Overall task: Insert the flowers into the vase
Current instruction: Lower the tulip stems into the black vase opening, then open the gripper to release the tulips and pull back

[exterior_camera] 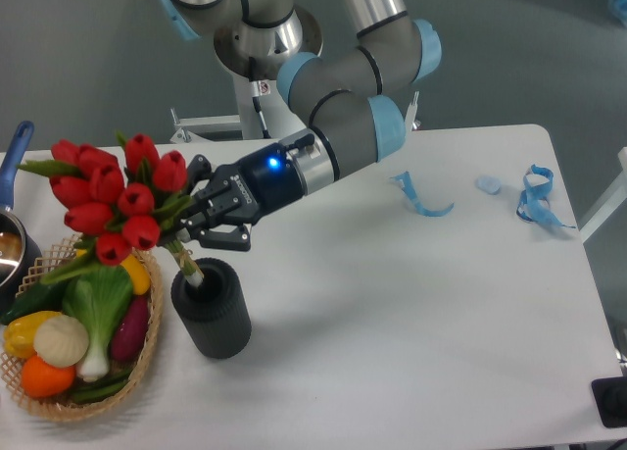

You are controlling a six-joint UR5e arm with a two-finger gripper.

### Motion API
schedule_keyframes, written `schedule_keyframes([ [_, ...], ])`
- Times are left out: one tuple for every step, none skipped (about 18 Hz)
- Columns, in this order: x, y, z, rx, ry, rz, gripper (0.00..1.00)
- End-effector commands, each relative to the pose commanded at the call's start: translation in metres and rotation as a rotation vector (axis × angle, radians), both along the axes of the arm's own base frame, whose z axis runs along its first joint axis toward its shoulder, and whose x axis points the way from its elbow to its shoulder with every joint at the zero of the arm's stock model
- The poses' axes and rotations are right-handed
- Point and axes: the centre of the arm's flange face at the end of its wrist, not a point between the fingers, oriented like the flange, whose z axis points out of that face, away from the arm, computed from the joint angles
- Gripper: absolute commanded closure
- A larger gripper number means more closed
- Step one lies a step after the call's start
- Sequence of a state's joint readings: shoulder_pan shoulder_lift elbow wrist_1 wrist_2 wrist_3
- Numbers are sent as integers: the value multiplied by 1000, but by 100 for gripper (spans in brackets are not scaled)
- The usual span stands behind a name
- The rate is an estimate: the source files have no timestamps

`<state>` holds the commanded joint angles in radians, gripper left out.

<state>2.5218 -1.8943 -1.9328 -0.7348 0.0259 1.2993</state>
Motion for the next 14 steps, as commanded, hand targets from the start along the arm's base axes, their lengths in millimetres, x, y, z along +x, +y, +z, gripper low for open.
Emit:
schedule_keyframes([
  [-3,1,-10,-14,4,3,87],
  [-5,3,-18,-14,10,3,87],
  [-6,3,-25,-11,15,2,87],
  [-7,2,-30,-6,21,5,87],
  [-9,2,-35,-6,24,6,86],
  [-11,2,-40,-9,19,9,86],
  [-13,1,-45,-14,13,11,86],
  [-15,1,-50,-18,7,13,86],
  [-17,1,-53,-22,2,14,86],
  [-18,1,-59,-26,-4,16,86],
  [-18,2,-62,-21,3,15,86],
  [-17,1,-67,-17,11,13,85],
  [-14,0,-73,-13,18,12,85],
  [-13,-2,-80,-4,27,12,84],
])
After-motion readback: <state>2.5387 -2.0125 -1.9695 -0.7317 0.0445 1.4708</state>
